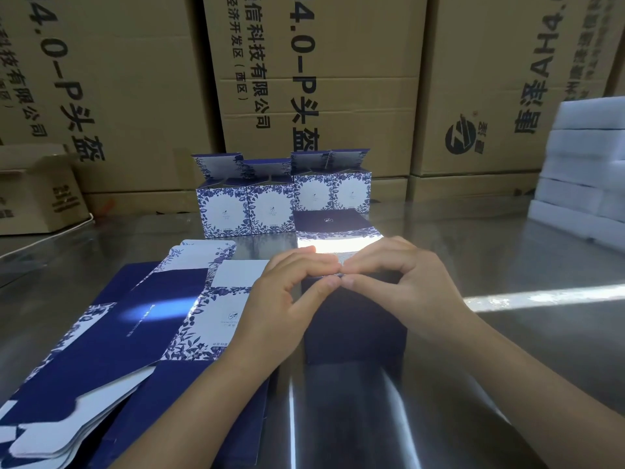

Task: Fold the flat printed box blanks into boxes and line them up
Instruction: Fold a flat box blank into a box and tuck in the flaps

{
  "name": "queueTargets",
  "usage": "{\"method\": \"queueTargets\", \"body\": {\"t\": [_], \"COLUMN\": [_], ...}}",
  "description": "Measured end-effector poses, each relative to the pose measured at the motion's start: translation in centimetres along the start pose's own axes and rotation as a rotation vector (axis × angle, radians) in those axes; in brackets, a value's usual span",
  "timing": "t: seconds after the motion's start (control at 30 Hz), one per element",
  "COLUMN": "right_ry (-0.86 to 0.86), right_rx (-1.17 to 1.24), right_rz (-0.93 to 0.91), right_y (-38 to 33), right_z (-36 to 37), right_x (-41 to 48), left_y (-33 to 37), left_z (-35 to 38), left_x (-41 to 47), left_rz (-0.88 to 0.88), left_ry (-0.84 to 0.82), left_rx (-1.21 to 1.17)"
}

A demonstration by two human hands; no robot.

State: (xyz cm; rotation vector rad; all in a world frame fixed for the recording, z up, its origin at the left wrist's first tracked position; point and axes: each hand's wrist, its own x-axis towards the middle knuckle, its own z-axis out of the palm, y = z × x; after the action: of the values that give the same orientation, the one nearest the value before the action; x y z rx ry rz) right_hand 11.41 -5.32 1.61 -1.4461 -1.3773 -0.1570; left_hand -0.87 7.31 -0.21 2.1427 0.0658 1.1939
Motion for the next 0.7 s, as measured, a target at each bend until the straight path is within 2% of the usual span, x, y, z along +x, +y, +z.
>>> {"method": "queueTargets", "body": {"t": [0.3,0.7], "right_ry": [-0.131,-0.064], "right_rx": [0.110,0.096], "right_rz": [0.125,0.078], "right_y": [0.3,0.4], "right_z": [-1.5,-0.7], "right_x": [0.5,0.4], "left_y": [0.0,0.4], "left_z": [-0.4,0.0], "left_x": [0.1,0.2], "left_rz": [-0.010,-0.056], "left_ry": [-0.013,0.044], "left_rx": [-0.020,-0.063]}}
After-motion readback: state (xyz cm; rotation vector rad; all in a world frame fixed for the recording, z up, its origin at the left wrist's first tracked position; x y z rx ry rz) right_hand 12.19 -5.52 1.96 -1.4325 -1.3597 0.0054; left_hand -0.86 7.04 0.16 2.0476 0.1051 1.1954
